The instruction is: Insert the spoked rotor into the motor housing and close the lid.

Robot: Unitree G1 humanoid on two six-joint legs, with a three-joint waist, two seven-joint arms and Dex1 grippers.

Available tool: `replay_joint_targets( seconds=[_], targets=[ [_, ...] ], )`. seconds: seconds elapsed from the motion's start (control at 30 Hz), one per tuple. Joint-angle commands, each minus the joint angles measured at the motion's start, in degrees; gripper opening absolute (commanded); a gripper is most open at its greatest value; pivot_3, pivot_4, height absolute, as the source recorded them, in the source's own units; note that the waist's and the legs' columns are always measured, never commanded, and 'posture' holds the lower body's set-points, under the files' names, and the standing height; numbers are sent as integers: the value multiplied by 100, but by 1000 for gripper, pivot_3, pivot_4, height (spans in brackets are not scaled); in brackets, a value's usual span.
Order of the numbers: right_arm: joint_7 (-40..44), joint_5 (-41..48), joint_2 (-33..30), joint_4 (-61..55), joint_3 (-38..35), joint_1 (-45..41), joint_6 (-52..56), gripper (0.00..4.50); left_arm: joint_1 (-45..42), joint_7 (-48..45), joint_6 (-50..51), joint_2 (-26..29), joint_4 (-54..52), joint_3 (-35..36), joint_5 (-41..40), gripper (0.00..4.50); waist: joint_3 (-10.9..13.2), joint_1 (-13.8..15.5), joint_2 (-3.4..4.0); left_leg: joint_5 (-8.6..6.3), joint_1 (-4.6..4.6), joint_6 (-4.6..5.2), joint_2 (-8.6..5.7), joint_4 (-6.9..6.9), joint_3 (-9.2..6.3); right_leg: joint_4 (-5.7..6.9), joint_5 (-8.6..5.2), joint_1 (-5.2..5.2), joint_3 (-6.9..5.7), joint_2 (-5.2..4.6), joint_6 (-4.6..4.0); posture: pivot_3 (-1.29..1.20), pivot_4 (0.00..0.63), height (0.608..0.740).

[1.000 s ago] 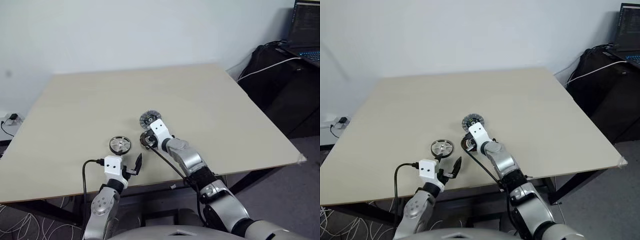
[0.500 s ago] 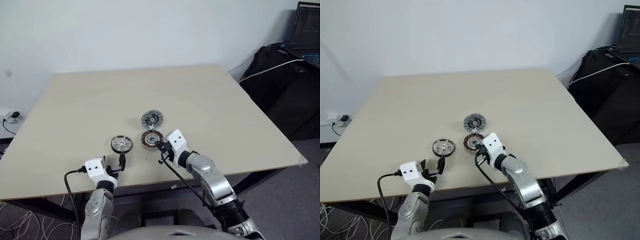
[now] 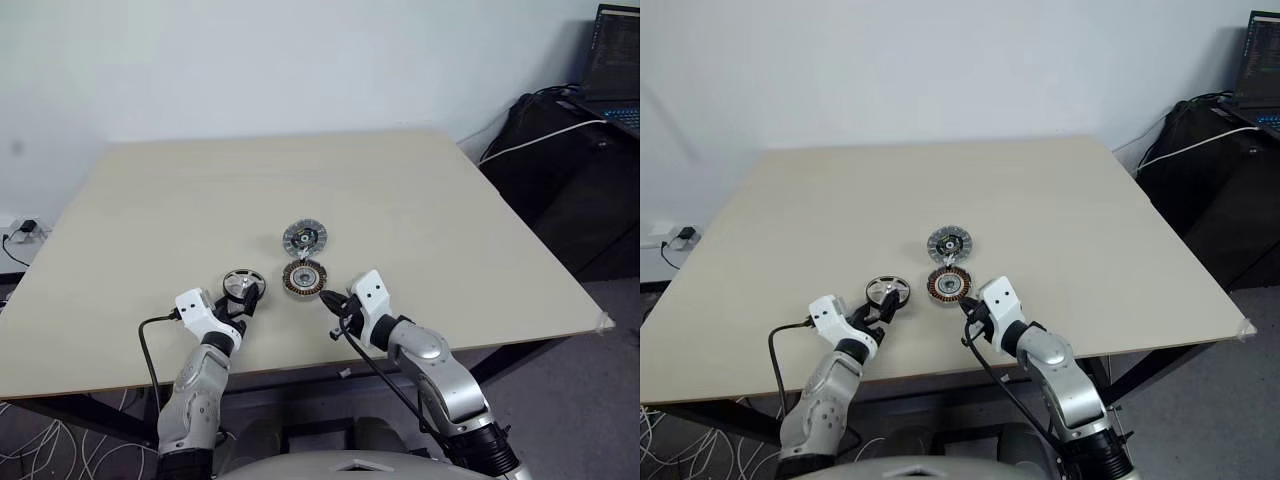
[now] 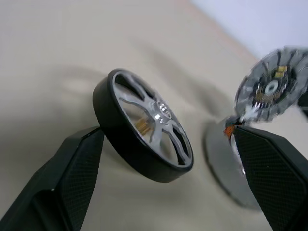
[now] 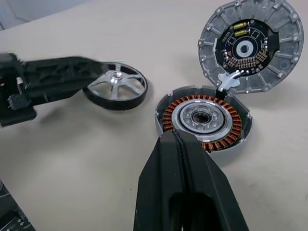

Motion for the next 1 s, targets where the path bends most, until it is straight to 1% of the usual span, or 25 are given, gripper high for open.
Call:
replay_joint_targets(
  seconds=[0.03, 0.07, 0.17, 0.2, 0.4, 0.43, 0.47, 0.5, 0.6, 0.7, 0.87, 1.0],
  targets=[
    [-106, 25, 28, -259, -72, -46, -135, 0, -289, 92, 191, -125, 88, 193, -298, 4118, 0, 4, -1, 0, 0, 0, -1, 0, 0, -1, 0, 0, 1, 0, 0, 0, 0, 740],
    [-143, 19, 28, -265, -92, -39, -132, 0, -329, 129, 235, -146, 120, 247, -346, 3911, 0, 7, -1, 1, 0, 3, -2, 0, 0, -2, 0, 0, 1, -1, 0, 0, 0, 740],
    [-239, 22, -2, -261, -172, -36, -120, 0, -403, 349, 313, -250, 199, 415, -452, 2997, 0, 8, -6, 4, -1, 8, -4, 0, 0, -2, 1, -1, 3, 0, -1, 0, 0, 740],
    [-259, 32, -12, -266, -196, -31, -119, 0, -406, 427, 340, -282, 204, 457, -497, 2602, 1, 9, -6, 4, -1, 8, -3, 0, 0, -2, 2, -1, 3, 0, -1, 0, 0, 740],
    [-326, 58, -24, -263, -250, -40, -116, 0, -342, 685, 458, -340, 252, 525, -628, 597, 0, 15, -8, 2, 0, 2, -3, 1, 0, -1, 2, 1, 3, -1, 0, 0, 0, 740],
    [-330, 46, -25, -253, -239, -44, -120, 0, -330, 703, 467, -339, 252, 525, -647, 300, 0, 15, -9, 2, 0, 2, -3, 1, 0, -1, 2, 2, 4, -1, 0, 0, 0, 740],
    [-339, 42, -19, -253, -225, -40, -118, 0, -311, 715, 470, -352, 236, 538, -691, 108, 0, 15, -9, 2, 0, 2, -3, 1, 0, -1, 2, 1, 3, -1, 0, 0, 0, 740],
    [-344, 43, -15, -252, -215, -39, -114, 0, -297, 726, 467, -374, 220, 560, -754, 22, 0, 12, -11, 2, 0, 3, -3, 1, 0, -1, 2, 1, 3, -1, -1, 0, 0, 740],
    [-349, 41, -11, -253, -191, -33, -110, 0, -214, 590, 447, -464, 16, 614, -1084, 22, 1, 11, -11, 4, -1, 6, -3, 1, 0, -1, 3, 0, 4, 0, -2, 0, 0, 740],
    [-353, 42, -15, -258, -195, -22, -104, 0, -40, 391, 643, -401, -254, 485, -1386, 22, 2, 11, -13, 2, -1, 2, -3, 1, 0, -1, 2, 0, 5, -2, -2, 0, 0, 740],
    [-369, 43, -22, -258, -203, -2, -89, 0, 111, 494, 1214, -219, -692, 155, -1506, 22, 2, 12, -14, 0, -1, 0, -4, 2, 1, -2, 2, 2, 5, -2, -1, 0, 0, 740],
    [-387, 67, -14, -281, -220, 30, -68, 0, -27, 567, 1485, -141, -1001, -160, -1452, 22, 3, 6, -14, 0, -1, -1, -3, 2, 1, -1, 2, 1, 6, -1, -1, 0, 0, 740]
  ],
)
